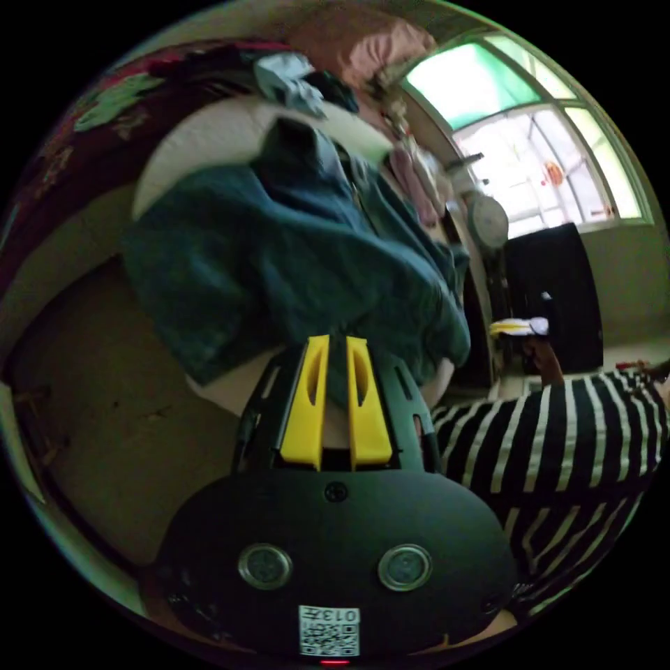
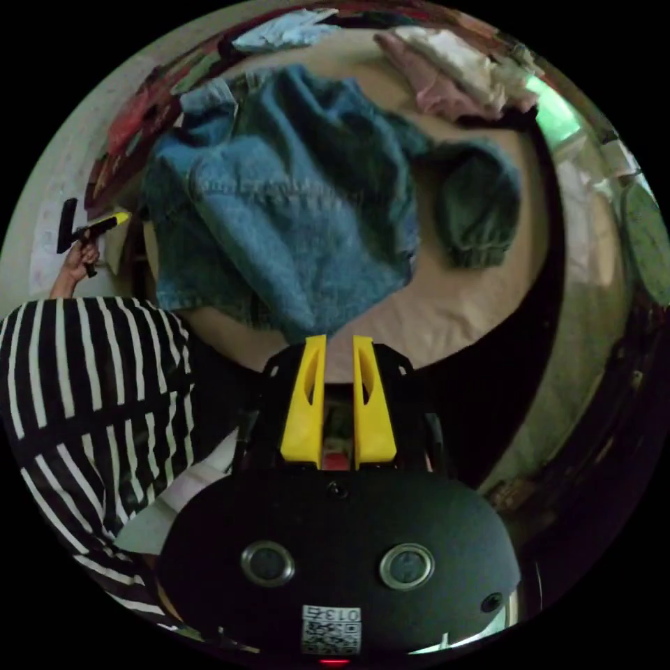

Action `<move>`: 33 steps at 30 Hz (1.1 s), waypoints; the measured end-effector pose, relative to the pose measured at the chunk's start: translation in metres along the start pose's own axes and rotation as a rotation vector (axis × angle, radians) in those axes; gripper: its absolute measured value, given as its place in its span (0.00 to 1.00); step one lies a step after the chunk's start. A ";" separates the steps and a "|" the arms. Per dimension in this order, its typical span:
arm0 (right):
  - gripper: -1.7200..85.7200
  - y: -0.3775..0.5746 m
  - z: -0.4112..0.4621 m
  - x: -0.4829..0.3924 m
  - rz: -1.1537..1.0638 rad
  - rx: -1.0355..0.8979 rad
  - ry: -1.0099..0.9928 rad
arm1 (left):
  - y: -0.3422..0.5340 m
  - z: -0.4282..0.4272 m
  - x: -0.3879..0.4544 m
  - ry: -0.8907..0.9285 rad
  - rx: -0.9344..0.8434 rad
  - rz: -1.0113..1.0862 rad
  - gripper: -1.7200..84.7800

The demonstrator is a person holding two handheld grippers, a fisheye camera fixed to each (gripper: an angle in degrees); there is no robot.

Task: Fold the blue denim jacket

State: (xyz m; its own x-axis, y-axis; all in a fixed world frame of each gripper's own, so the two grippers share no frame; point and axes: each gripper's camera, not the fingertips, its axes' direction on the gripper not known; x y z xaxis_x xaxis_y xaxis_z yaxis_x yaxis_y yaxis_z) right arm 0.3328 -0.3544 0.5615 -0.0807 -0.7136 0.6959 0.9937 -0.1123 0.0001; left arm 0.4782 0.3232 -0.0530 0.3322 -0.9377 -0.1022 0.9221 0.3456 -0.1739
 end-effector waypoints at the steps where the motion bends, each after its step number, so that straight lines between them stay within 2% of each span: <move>1: 0.13 -0.015 -0.030 0.001 -0.008 0.148 0.027 | -0.013 -0.016 -0.011 -0.018 0.065 -0.019 0.10; 4: 0.16 -0.086 -0.069 -0.012 -0.092 0.429 0.038 | -0.067 -0.031 -0.021 -0.063 0.130 0.000 0.15; 6: 0.17 -0.151 -0.066 -0.025 -0.157 0.480 -0.014 | -0.107 -0.024 -0.023 -0.075 0.126 0.016 0.17; 11: 0.19 -0.336 -0.021 -0.089 -0.340 0.384 -0.133 | -0.202 0.028 -0.014 0.050 0.049 0.012 0.22; 15: 0.21 -0.442 0.020 -0.137 -0.417 0.186 -0.084 | -0.235 0.057 -0.003 -0.018 -0.006 0.005 0.22; 18: 0.19 -0.478 0.045 -0.155 -0.424 0.056 -0.081 | -0.244 0.065 -0.008 -0.062 -0.015 -0.072 0.13; 20: 0.15 -0.485 0.049 -0.167 -0.443 0.009 -0.076 | -0.243 0.068 -0.007 0.015 -0.006 -0.094 0.06; 22: 0.07 -0.478 0.036 -0.189 -0.517 0.017 -0.039 | -0.239 0.063 0.004 -0.002 0.019 -0.070 0.05; 24: 0.05 -0.460 0.019 -0.205 -0.563 0.087 0.022 | -0.232 0.050 0.028 -0.005 0.077 0.009 0.04; 26: 0.05 -0.430 -0.003 -0.219 -0.596 0.189 0.079 | -0.204 0.019 0.079 -0.017 0.201 0.240 0.04; 28: 0.04 -0.372 -0.034 -0.235 -0.661 0.320 0.167 | -0.170 0.001 0.124 -0.070 0.244 0.447 0.04; 29: 0.04 -0.354 -0.040 -0.240 -0.682 0.350 0.196 | -0.142 -0.004 0.153 -0.116 0.231 0.584 0.04; 31: 0.03 -0.285 -0.047 -0.258 -0.734 0.396 0.296 | -0.102 0.007 0.184 -0.212 0.138 0.700 0.05; 33: 0.03 -0.243 -0.029 -0.272 -0.752 0.349 0.305 | -0.067 0.033 0.194 -0.241 0.025 0.698 0.05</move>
State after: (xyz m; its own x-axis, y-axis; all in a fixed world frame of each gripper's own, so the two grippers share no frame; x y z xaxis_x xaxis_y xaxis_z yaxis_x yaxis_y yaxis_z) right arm 0.1113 -0.1532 0.3511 -0.6903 -0.6949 0.2014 0.6322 -0.4441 0.6349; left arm 0.4877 0.1170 -0.0289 0.8751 -0.4826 0.0371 0.4832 0.8666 -0.1243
